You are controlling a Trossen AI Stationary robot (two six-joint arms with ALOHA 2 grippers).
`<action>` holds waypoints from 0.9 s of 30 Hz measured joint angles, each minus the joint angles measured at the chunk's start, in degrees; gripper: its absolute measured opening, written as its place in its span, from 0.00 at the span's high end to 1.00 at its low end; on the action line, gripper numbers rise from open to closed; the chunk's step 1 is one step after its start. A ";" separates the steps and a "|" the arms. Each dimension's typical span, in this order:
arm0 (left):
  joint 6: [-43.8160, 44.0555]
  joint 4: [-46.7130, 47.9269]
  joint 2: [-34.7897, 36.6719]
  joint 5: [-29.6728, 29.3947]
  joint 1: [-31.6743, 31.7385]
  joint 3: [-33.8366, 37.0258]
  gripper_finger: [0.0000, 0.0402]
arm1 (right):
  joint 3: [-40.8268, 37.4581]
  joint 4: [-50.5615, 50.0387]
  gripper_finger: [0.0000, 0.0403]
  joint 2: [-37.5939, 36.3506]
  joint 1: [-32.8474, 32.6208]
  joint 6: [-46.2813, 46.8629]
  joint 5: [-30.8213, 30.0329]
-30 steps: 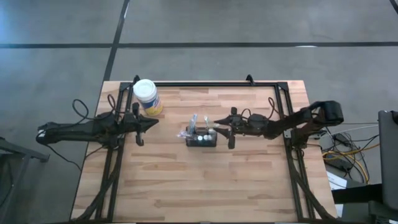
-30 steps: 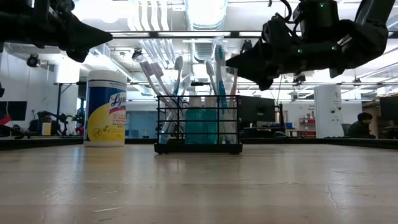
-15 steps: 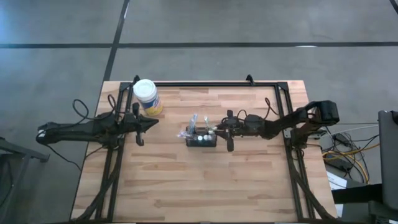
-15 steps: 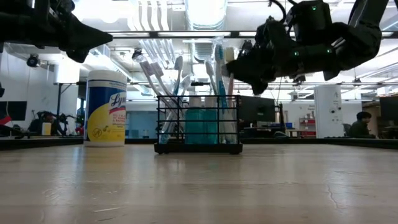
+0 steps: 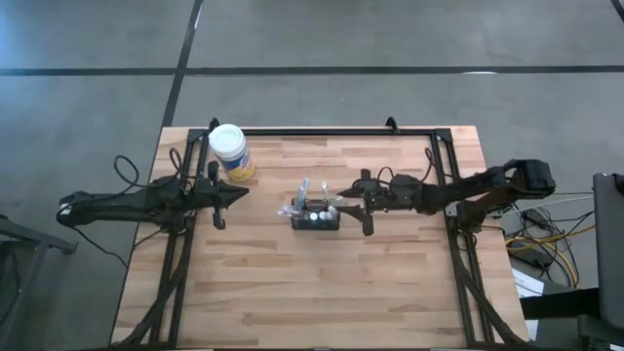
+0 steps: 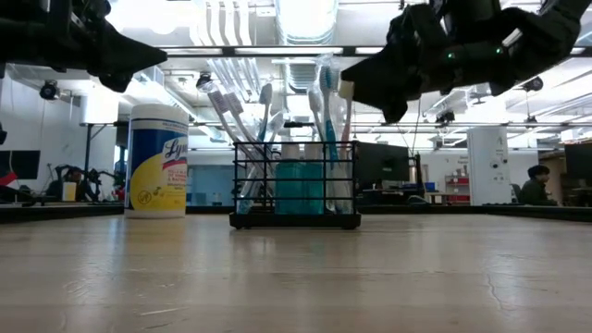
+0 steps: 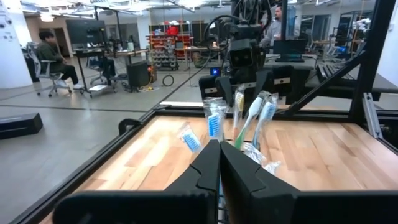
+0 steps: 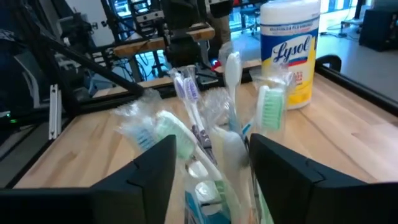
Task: Pick & Place toothbrushing station
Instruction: Return to Home Position
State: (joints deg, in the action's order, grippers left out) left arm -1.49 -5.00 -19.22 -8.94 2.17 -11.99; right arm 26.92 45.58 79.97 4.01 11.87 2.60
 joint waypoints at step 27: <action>-14.77 3.54 -7.63 1.24 0.00 -17.14 0.99 | 2.82 -16.77 0.51 -28.19 -0.72 -13.22 0.73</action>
State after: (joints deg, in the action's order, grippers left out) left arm -16.25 -1.46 -26.86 -7.69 2.17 -29.13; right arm 29.73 28.81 51.77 3.29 -1.36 3.34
